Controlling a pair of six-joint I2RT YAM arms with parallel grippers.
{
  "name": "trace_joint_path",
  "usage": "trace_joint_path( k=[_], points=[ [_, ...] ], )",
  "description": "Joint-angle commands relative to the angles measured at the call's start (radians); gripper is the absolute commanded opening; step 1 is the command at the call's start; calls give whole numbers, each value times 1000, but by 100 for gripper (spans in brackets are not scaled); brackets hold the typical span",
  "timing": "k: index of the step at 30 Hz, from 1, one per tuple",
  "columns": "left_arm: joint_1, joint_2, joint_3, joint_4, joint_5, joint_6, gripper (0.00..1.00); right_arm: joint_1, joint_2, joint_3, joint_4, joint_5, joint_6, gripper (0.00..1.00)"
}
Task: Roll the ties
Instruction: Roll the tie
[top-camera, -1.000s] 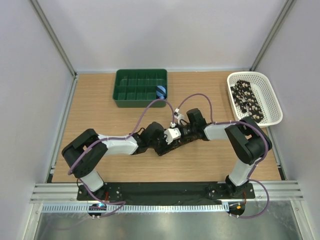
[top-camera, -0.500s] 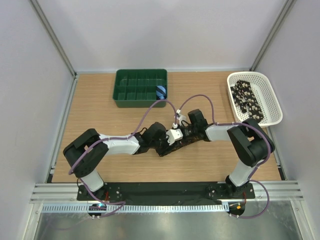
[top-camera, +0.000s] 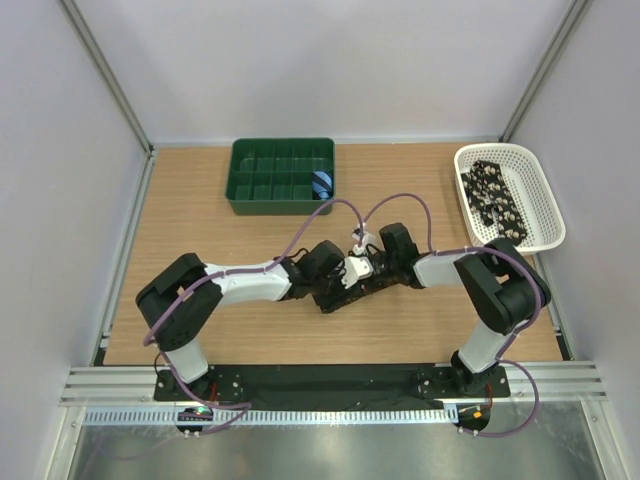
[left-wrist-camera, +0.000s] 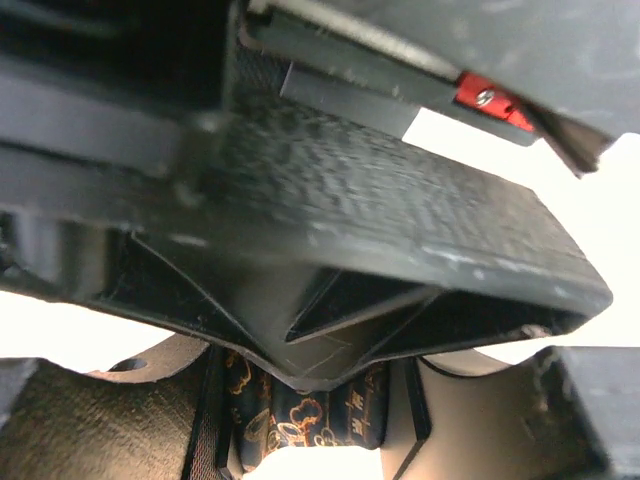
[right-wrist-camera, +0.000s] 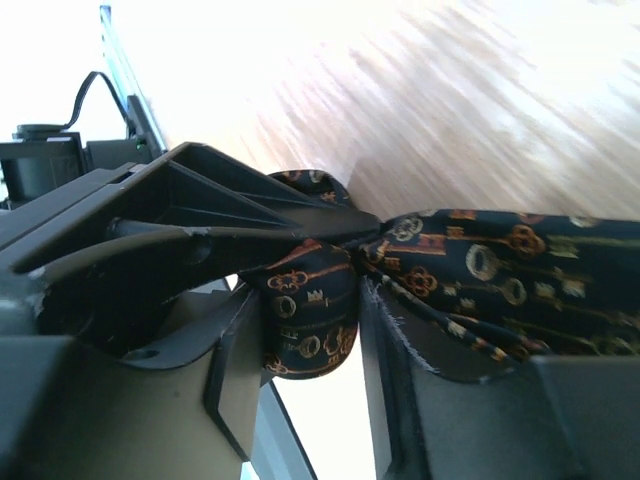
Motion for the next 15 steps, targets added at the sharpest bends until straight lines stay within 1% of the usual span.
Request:
trace_joint_path(
  k=[1, 2, 6, 11, 13, 15],
  points=[
    [1, 27, 49, -175, -43, -56, 34, -22, -34, -33, -69, 175, -42, 47],
    [0, 32, 49, -175, -54, -59, 34, -39, -64, -35, -72, 177, -37, 49],
    [1, 49, 50, -174, -63, -69, 34, -96, -139, -35, -108, 189, -28, 54],
    [1, 59, 46, -155, -49, -92, 34, -170, -228, -50, -168, 226, -19, 51],
    [1, 61, 44, -152, -60, -102, 34, -190, -290, -59, -209, 262, -22, 51],
    [1, 63, 46, -152, -60, -108, 34, -193, -358, -59, -295, 318, -28, 51]
  ],
)
